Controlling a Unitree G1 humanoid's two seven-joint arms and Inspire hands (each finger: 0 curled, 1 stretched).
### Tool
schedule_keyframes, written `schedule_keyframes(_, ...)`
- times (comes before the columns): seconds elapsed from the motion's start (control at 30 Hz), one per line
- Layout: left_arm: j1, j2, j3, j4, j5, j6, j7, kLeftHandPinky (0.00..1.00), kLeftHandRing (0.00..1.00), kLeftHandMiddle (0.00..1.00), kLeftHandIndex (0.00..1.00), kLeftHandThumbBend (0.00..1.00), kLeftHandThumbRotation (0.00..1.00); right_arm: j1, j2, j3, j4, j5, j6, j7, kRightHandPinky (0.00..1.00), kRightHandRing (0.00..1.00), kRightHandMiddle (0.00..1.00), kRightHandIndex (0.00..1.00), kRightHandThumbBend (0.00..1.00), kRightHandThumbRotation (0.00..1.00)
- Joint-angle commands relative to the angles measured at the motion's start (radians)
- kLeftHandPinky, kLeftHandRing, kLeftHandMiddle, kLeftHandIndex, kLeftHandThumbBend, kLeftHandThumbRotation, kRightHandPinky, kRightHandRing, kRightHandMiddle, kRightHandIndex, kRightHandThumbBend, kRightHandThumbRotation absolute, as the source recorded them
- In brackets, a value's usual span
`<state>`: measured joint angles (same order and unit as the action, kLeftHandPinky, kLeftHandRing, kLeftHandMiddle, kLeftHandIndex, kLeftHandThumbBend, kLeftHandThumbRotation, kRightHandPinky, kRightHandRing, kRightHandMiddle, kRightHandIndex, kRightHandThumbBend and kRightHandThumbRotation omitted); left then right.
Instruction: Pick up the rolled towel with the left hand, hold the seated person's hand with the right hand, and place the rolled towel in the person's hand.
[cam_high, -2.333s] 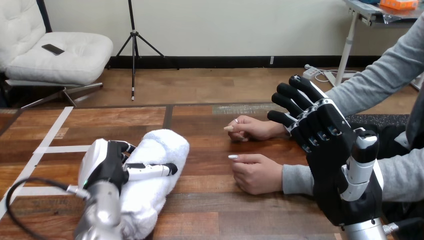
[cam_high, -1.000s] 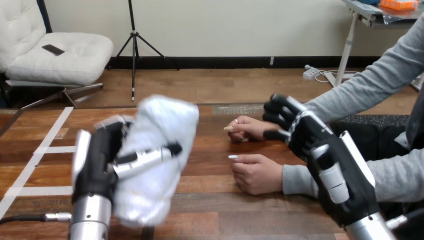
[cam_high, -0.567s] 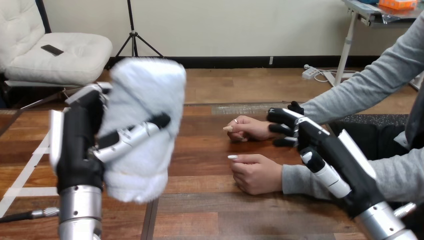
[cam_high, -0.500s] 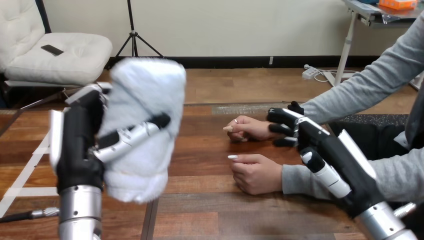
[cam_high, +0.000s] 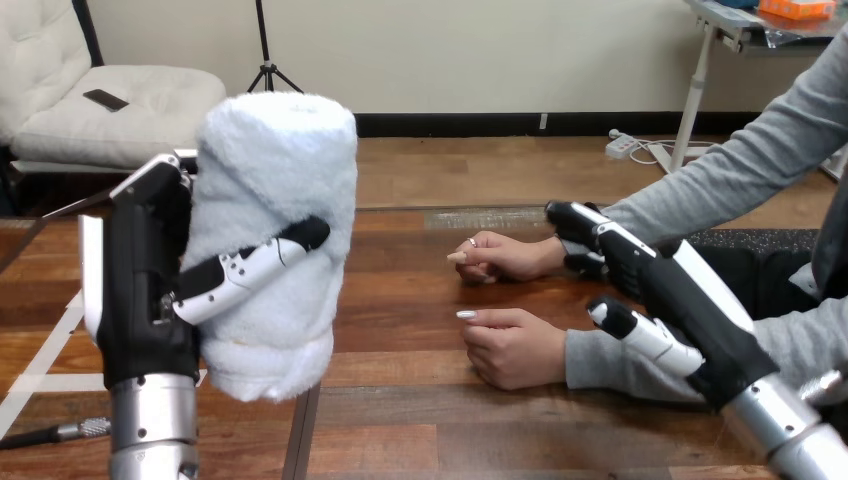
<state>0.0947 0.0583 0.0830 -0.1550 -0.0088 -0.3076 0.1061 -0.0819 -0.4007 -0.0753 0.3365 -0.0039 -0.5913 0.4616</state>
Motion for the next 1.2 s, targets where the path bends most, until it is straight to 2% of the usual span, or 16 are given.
schedule_keyframes(0.0, -0.048, -0.017, -0.004, 0.021, -0.014, -0.040, -0.014, 0.31, 0.35, 0.39, 0.42, 0.57, 0.00, -0.101, -0.037, 0.007, 0.032, 0.003, -0.017, 0.019, 0.96, 0.99, 0.99, 0.97, 1.00, 0.83)
schedule_keyframes(0.17, -0.045, -0.018, -0.004, 0.041, -0.014, -0.059, -0.025, 0.31, 0.34, 0.39, 0.42, 0.58, 0.00, -0.125, -0.049, 0.013, 0.056, 0.003, -0.013, 0.039, 0.93, 0.97, 0.98, 0.96, 1.00, 0.76)
schedule_keyframes(0.37, -0.041, -0.018, -0.001, 0.068, -0.011, -0.080, -0.037, 0.31, 0.34, 0.39, 0.42, 0.59, 0.00, -0.150, -0.062, 0.022, 0.094, -0.028, -0.036, 0.035, 0.88, 0.93, 0.95, 0.94, 1.00, 0.69)
schedule_keyframes(0.77, -0.036, -0.018, 0.002, 0.104, -0.008, -0.126, -0.064, 0.33, 0.35, 0.39, 0.42, 0.57, 0.00, -0.195, -0.089, 0.054, 0.161, -0.129, -0.060, 0.001, 0.83, 0.91, 0.93, 0.91, 1.00, 0.64)
schedule_keyframes(1.17, -0.053, 0.003, -0.002, 0.146, 0.025, -0.160, -0.087, 0.31, 0.33, 0.37, 0.41, 0.55, 0.00, -0.272, -0.106, 0.099, 0.292, -0.200, -0.109, -0.007, 0.82, 0.91, 0.91, 0.88, 0.98, 0.60)
